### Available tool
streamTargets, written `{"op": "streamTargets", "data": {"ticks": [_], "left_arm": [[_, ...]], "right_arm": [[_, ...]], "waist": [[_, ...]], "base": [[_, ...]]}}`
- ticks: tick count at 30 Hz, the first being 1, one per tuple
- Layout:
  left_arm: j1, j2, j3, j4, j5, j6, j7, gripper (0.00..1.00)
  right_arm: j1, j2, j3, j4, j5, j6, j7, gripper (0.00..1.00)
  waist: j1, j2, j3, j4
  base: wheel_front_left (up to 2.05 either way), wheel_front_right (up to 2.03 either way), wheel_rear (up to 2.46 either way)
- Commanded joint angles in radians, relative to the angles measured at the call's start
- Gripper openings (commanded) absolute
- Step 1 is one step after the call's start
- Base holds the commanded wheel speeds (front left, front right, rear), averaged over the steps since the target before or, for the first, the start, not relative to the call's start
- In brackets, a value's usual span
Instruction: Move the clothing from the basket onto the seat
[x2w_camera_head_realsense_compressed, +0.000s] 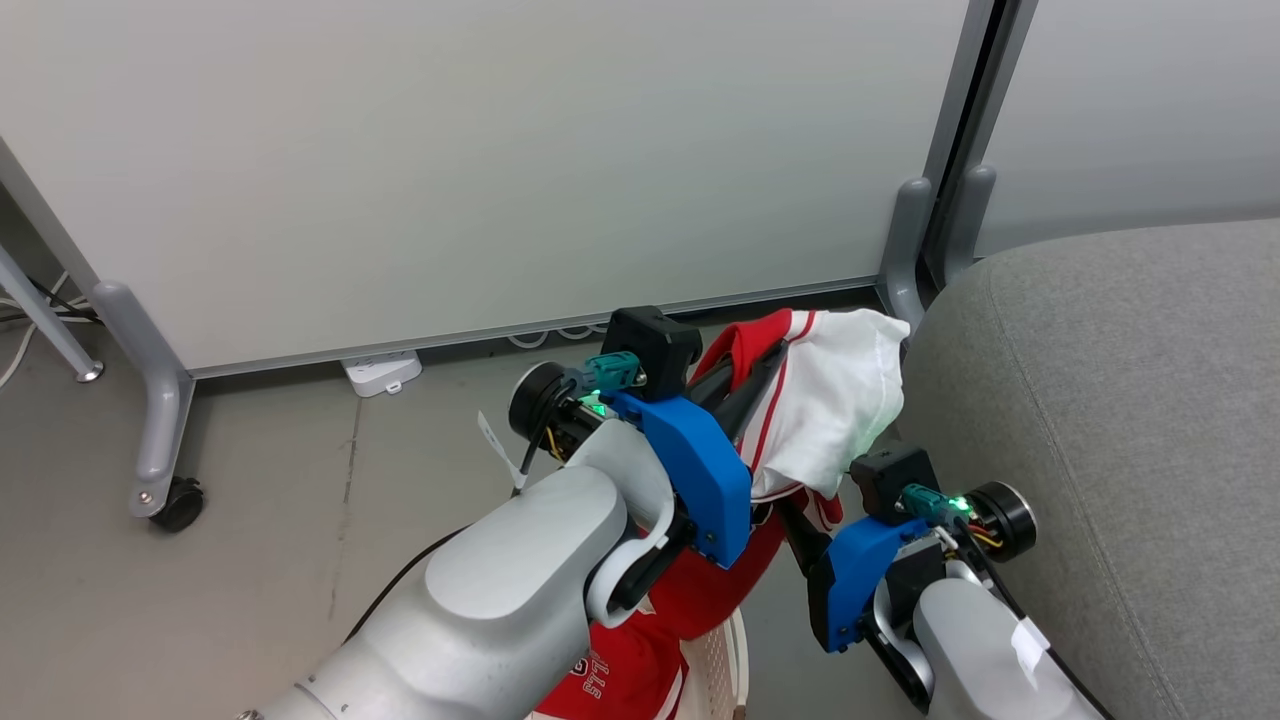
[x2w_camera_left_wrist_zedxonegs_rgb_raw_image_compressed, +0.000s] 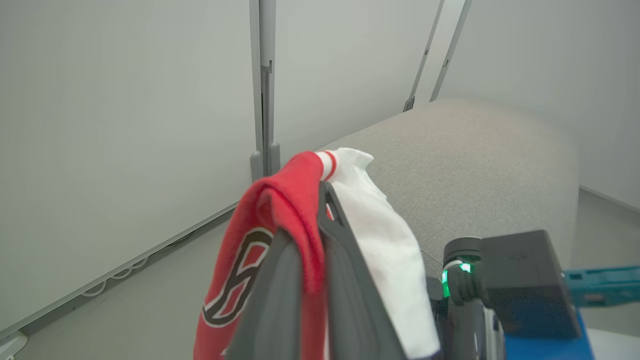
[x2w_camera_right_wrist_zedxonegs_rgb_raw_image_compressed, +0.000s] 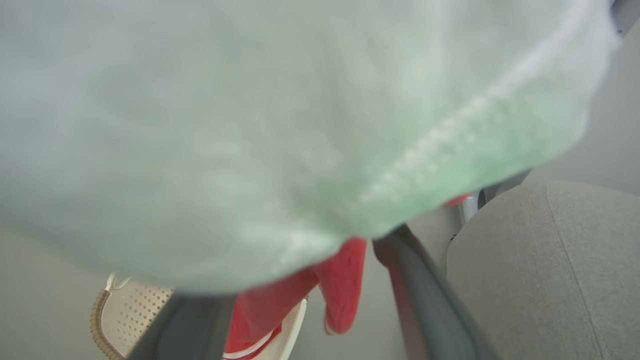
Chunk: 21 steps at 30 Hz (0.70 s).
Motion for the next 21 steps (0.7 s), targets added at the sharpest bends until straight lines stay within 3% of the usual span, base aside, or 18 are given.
{"op": "streamTargets", "data": {"ticks": [1,2,3,4,21], "left_arm": [[-0.018,0.002,-0.010,-0.008,-0.008,0.004,-0.010,0.00],[-0.020,0.002,-0.018,-0.010,-0.013,0.006,-0.010,0.00],[-0.022,0.002,-0.025,-0.012,-0.018,0.008,-0.011,0.00],[-0.024,0.002,-0.032,-0.014,-0.024,0.009,-0.014,0.00],[-0.041,0.002,-0.089,0.026,-0.088,0.027,-0.052,0.00]], "right_arm": [[-0.028,-0.002,0.007,0.028,-0.001,-0.001,-0.009,1.00],[-0.040,-0.002,0.009,0.047,-0.003,-0.001,-0.010,0.78],[-0.053,-0.002,0.010,0.062,-0.006,-0.001,-0.015,0.62],[-0.064,-0.002,0.012,0.077,-0.005,-0.001,-0.020,0.00],[-0.099,-0.001,0.064,0.166,0.065,-0.001,-0.095,0.00]], "waist": [[-0.0001,0.0000,-0.001,0.002],[-0.0001,0.0000,-0.003,0.003],[-0.0001,0.0000,-0.004,0.005],[-0.0001,0.0000,-0.005,0.006],[-0.0001,0.0000,-0.022,-0.011]], "base": [[0.00,0.00,0.00],[0.00,0.00,0.00],[0.00,0.00,0.00],[0.00,0.00,0.00],[0.00,0.00,0.00]]}}
